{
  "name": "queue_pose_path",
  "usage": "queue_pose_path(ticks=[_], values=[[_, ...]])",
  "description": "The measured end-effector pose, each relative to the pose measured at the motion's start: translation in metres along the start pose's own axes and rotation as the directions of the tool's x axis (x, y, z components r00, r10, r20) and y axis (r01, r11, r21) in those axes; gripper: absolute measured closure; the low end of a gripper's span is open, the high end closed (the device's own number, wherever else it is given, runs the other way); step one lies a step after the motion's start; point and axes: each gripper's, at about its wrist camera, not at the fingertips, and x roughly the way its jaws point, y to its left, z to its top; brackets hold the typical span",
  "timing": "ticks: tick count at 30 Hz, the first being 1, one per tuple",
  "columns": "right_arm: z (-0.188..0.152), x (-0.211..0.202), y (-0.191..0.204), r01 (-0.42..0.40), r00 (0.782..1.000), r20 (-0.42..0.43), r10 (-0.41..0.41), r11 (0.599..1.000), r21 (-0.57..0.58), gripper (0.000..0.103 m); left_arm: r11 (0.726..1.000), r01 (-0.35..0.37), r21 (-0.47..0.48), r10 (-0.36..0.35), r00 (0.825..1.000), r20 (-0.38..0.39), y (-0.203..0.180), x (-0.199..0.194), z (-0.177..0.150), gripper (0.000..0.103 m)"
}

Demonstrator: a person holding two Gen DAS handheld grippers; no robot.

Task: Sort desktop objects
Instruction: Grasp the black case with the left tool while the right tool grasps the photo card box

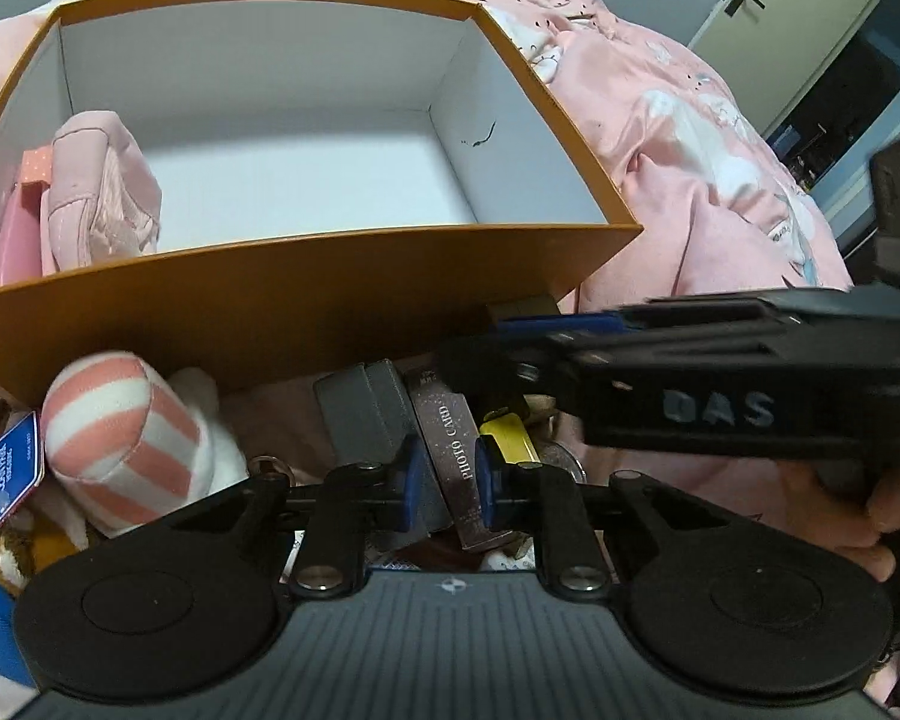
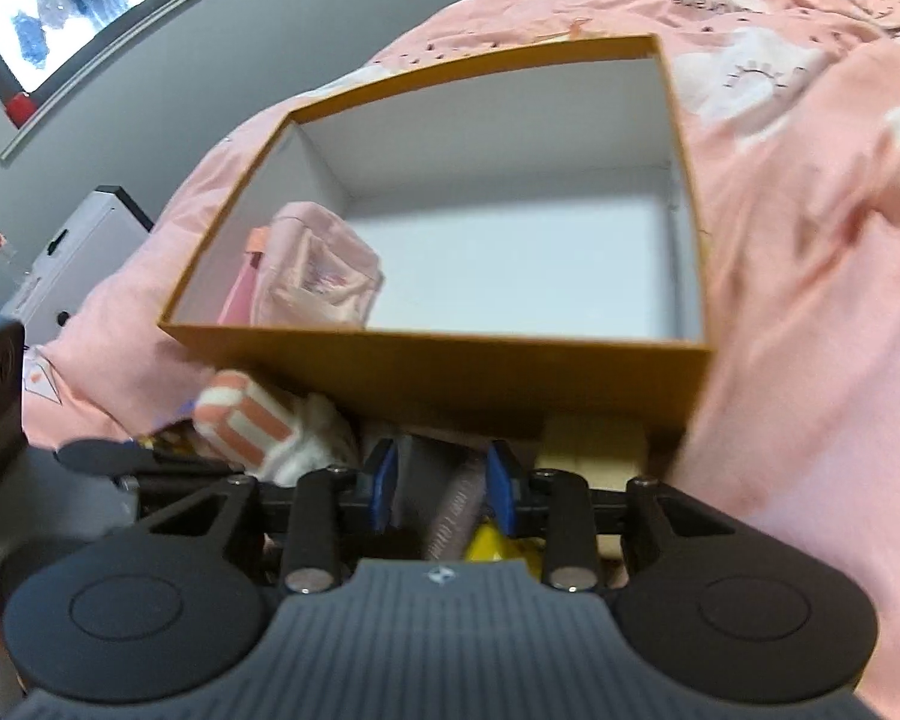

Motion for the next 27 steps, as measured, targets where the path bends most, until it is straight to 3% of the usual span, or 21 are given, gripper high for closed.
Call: queue_pose_path(ticks=[6,9,11,15,17,21,24,27], values=[[0.005,0.031,0.012,-0.029,0.997,-0.076,0.028,1.0,-0.008,0.087,1.0,-0.004,0.015,0.004,1.0,0.016,-0.002,-0.003,-0.005,0.082],[0.0,0.037,0.012,-0.032,0.996,-0.087,0.03,0.999,-0.015,0.088,0.999,-0.039,0.036,0.038,0.999,0.019,-0.004,-0.004,-0.006,0.081],[-0.001,0.037,0.011,-0.04,0.995,-0.088,0.039,0.999,-0.012,0.088,0.997,-0.061,0.055,0.059,0.998,0.024,-0.007,-0.005,-0.008,0.075],[-0.002,0.036,0.011,-0.039,0.996,-0.085,0.037,0.999,-0.014,0.088,0.98,-0.192,0.042,0.19,0.981,0.042,-0.004,-0.009,-0.01,0.04],[-0.002,0.036,0.011,-0.039,0.996,-0.084,0.037,0.999,-0.012,0.088,0.981,-0.191,0.016,0.191,0.981,0.031,0.001,-0.007,-0.009,0.04],[-0.001,0.037,0.012,-0.038,0.996,-0.086,0.037,0.999,-0.013,0.088,0.992,-0.106,-0.068,0.105,0.994,-0.016,0.013,0.007,-0.005,0.04],[-0.002,0.035,0.011,-0.038,0.996,-0.087,0.037,0.999,-0.012,0.088,0.989,-0.082,-0.125,0.078,0.996,-0.036,0.021,0.02,-0.002,0.041],[-0.002,0.026,0.008,-0.028,0.997,-0.066,0.028,1.0,0.008,0.088,0.985,-0.066,-0.161,0.062,0.998,-0.028,0.026,0.021,-0.002,0.056]])
